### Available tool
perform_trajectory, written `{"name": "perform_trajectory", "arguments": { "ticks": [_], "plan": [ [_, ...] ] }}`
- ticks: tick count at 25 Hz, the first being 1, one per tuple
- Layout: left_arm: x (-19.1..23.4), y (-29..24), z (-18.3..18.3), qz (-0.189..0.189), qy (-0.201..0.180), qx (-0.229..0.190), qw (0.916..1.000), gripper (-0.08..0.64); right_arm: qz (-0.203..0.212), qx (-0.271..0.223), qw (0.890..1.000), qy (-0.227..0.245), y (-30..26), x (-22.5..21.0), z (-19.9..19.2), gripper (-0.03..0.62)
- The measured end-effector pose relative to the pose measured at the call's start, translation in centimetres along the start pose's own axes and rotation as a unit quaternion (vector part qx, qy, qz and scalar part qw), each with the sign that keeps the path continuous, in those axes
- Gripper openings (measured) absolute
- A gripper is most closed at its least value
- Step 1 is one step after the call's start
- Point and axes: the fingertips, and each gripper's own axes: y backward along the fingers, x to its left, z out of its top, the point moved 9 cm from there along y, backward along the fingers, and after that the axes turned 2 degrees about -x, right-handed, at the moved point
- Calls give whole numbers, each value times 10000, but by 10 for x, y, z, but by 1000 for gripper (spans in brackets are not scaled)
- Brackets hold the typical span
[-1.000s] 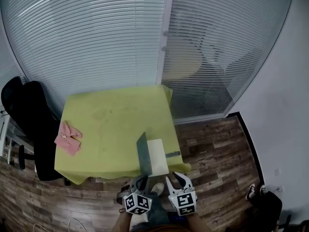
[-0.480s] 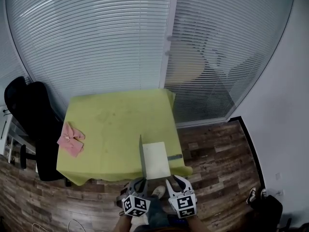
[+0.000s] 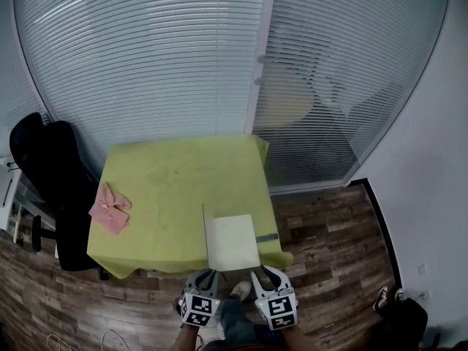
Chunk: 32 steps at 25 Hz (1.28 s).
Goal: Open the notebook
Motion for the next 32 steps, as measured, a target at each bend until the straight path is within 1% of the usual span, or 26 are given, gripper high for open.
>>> {"name": "perform_trajectory", "arguments": {
  "ticks": [4,6,8,10,15,19,22,27,32],
  "plan": [
    [6,3,-3,50,268,-61,9996,49,25,1,10000,-4,-2,0,1,110],
    [9,5,-4,46,462,-116,9989,49,20,1,10000,-16,-3,-1,0,110],
    [13,6,-9,8,777,-208,9968,49,11,1,10000,-47,-4,-2,-1,110],
    [18,8,-16,-23,1175,-319,9926,49,-3,23,10000,-65,-5,-3,-3,110],
    [30,11,-34,36,2014,-400,9787,49,8,103,9999,-97,-8,-6,-8,107],
    [34,12,-42,19,2457,-487,9681,51,-87,90,9999,-114,-11,-11,-11,106],
    [39,9,-48,49,2851,-577,9567,51,-38,156,9997,-163,-14,-14,-12,103],
    [47,4,-63,139,3309,-609,9416,63,0,249,9995,-182,-18,-20,-18,100],
    [49,-2,-78,116,3793,-657,9228,69,4,324,9992,-229,-25,-25,-23,94]
  ]
}}
